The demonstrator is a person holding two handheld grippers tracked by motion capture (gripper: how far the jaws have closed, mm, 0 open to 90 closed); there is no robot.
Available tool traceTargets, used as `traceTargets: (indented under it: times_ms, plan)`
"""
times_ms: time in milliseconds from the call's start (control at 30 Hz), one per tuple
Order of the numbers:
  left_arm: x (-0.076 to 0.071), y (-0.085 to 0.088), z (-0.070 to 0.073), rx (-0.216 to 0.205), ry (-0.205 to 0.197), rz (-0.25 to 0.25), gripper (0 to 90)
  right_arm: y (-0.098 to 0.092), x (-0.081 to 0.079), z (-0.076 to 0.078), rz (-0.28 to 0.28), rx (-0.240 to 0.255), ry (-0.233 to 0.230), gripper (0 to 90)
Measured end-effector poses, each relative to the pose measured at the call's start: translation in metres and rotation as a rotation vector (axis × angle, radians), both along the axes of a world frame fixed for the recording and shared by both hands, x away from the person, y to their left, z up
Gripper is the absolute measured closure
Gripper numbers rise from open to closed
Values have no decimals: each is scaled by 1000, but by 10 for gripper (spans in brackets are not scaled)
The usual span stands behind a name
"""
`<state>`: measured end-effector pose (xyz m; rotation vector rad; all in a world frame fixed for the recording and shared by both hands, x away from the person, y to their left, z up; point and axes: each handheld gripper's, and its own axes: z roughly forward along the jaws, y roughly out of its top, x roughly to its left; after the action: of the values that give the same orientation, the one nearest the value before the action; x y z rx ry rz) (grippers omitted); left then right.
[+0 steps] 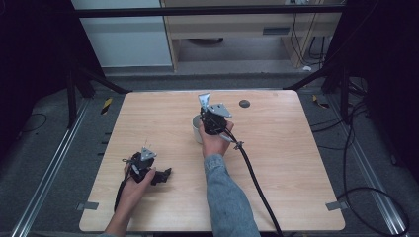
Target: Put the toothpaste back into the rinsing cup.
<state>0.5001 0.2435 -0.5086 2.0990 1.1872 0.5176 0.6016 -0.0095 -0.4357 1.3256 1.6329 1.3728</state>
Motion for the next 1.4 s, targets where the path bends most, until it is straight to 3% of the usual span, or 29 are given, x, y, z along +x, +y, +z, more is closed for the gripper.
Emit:
traceTargets:
  times_ms: [233,567,1400]
  plan:
    - [0,0,0,-1,0,0,0,-2,2,-1,5,37,20,776]
    - [0,0,0,0,0,0,0,-5,6,-1,13,54,36,769]
    - [0,0,0,2,1,-2,0,-11,7,-1,21,51,63,671]
